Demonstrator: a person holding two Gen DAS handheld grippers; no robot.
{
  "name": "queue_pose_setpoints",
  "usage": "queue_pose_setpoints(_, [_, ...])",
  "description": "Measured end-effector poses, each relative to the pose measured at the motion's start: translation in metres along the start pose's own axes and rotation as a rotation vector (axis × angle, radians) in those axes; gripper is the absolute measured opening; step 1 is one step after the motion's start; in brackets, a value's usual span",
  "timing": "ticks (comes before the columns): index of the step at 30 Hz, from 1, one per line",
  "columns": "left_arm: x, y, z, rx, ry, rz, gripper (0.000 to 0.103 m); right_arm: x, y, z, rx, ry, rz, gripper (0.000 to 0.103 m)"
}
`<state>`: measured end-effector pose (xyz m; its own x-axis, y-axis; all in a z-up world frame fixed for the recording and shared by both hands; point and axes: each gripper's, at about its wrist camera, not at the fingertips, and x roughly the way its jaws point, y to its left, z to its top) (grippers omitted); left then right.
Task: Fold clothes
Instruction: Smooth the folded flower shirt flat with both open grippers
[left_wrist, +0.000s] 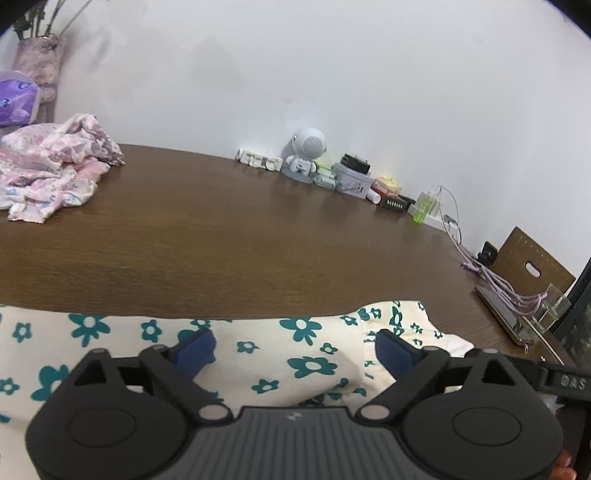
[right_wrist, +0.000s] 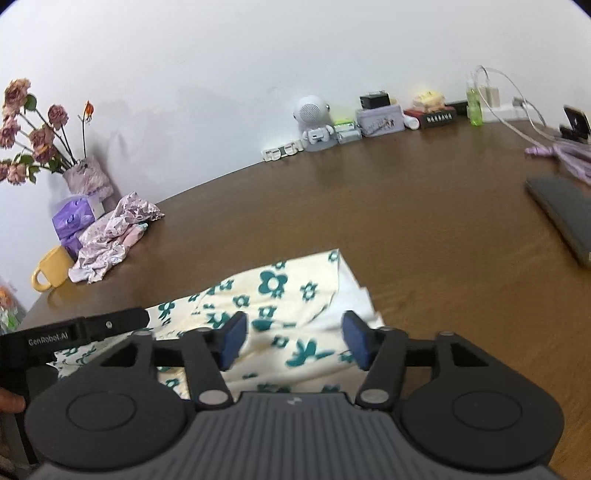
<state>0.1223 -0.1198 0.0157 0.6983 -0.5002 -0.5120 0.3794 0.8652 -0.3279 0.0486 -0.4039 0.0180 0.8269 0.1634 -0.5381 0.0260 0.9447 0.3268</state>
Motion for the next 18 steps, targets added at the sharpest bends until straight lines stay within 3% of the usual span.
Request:
queue_pose_setpoints(2, [-0.009,0.002,-0.001,-0.004,-0.022,0.004,0.103,-0.002,0.003,-0.005,0.007,-0.012,0.011,0.085])
queue_pose_setpoints(4, [-0.020,0.003,-0.003,-0.002,-0.046,0.016,0.103,-0.006,0.010,-0.007,-0.013,-0.032,0.028,0.103])
queue_pose_setpoints(18, [-0.080,0.045,-0.014,-0.023,-0.133,0.158,0.101,-0.005,0.082,-0.023,-0.204,-0.051,0.046,0.103])
